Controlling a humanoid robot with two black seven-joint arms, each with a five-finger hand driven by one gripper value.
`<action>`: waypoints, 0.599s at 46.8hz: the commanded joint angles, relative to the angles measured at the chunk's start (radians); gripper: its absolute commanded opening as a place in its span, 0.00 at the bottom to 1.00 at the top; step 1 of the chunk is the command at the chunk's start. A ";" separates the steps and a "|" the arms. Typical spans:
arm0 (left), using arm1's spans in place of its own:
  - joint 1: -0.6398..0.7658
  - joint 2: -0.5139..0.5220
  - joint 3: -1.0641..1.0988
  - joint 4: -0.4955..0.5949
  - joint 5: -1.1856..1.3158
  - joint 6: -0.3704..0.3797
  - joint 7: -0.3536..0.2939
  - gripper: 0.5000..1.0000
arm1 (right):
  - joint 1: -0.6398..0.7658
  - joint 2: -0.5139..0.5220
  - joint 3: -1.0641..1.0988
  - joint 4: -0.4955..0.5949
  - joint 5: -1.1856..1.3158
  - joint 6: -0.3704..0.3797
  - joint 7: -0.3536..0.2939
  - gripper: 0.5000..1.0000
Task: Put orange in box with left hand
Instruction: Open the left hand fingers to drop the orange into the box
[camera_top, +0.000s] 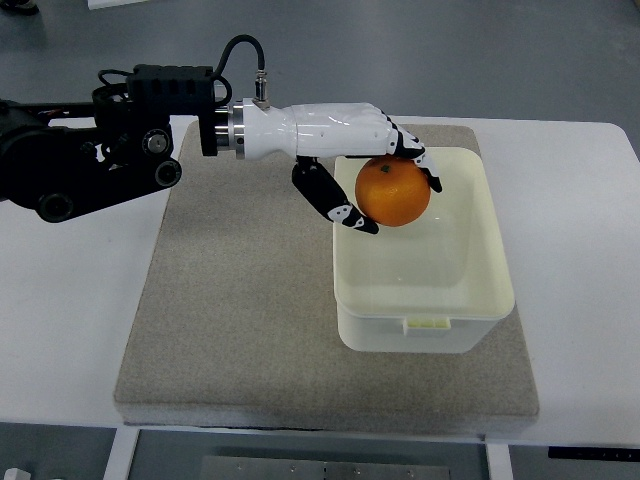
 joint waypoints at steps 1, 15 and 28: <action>0.004 0.000 0.000 0.000 -0.002 0.000 0.000 0.65 | -0.001 0.000 0.000 0.000 0.000 0.000 0.000 0.86; 0.009 -0.002 0.000 0.000 -0.002 0.001 0.000 0.76 | -0.001 0.000 0.000 0.000 0.000 0.000 0.000 0.86; 0.015 -0.002 -0.001 0.001 -0.002 0.001 0.000 0.76 | -0.001 0.000 0.000 0.000 0.000 0.000 0.000 0.86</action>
